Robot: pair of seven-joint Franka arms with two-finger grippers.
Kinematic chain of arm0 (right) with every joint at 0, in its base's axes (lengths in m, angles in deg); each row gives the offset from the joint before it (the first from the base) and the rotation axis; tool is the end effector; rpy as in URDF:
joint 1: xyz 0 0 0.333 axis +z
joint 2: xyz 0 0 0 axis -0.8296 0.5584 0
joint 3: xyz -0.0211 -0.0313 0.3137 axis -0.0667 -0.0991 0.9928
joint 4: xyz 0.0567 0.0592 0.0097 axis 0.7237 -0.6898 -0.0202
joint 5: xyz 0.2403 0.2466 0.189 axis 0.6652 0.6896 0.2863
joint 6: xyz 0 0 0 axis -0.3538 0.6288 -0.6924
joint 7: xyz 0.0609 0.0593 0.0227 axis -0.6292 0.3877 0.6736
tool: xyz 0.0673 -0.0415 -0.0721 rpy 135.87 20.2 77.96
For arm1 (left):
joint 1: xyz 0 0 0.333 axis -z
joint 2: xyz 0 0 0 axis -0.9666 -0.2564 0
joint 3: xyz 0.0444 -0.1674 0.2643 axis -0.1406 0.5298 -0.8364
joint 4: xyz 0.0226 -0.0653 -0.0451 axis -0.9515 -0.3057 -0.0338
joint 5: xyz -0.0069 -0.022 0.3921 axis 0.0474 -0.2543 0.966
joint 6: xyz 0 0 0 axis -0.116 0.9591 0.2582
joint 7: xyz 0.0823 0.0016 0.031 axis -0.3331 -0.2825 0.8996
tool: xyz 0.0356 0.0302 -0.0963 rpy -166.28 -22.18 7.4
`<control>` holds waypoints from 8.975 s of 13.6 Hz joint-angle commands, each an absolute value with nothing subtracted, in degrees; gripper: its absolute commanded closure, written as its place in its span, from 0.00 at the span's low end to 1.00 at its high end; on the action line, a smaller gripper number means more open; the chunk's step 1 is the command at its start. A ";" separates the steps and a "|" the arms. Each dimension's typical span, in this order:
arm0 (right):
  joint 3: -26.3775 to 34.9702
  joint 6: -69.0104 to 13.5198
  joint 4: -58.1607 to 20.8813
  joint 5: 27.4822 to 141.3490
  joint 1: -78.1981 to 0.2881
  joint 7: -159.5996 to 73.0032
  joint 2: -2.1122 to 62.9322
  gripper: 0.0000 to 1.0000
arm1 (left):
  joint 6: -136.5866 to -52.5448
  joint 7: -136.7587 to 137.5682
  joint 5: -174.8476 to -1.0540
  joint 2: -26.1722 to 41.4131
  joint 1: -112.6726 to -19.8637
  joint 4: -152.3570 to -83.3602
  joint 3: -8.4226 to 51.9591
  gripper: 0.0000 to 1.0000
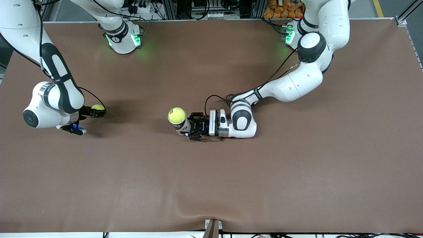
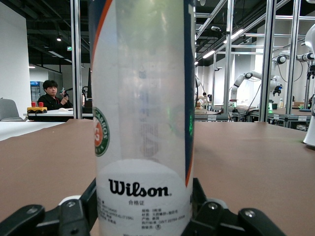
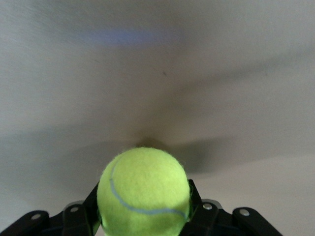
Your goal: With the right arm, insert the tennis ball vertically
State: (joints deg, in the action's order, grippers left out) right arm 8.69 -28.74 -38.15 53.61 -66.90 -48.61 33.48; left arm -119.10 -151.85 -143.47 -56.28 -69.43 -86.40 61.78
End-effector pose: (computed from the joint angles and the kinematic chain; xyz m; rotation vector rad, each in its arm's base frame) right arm 0.5199 -0.1036 0.1759 -2.9005 0.4156 0.7291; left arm 0.5426 -0.5115 0.0542 1.1416 -1.1926 1.1768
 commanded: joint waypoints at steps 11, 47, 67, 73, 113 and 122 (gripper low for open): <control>14.93 -7.94 -7.98 71.03 -49.39 -87.13 32.08 1.00 | -118.91 -153.97 -144.79 -58.16 -69.25 -84.50 60.92 0.20; 14.40 -14.52 0.39 75.96 -36.45 -108.98 38.41 0.00 | -118.12 -153.26 -147.16 -55.26 -70.04 -85.73 59.87 0.09; 7.65 1.82 -7.07 58.73 -61.50 -58.54 16.71 0.00 | -118.55 -146.32 -147.69 -40.69 -82.95 -106.28 57.23 0.00; 0.51 5.69 -6.63 53.58 -58.43 -49.12 9.95 0.00 | -118.64 -141.67 -146.90 -28.04 -90.87 -117.01 55.31 0.00; 6.85 9.65 -8.30 48.01 -59.66 -44.55 2.20 0.00 | -71.81 -3.23 -80.54 8.53 -69.86 -93.91 8.98 0.00; 6.76 10.27 -8.56 47.92 -59.83 -44.46 1.94 0.00 | -62.66 1.59 -80.98 27.66 -71.88 -100.73 0.01 0.00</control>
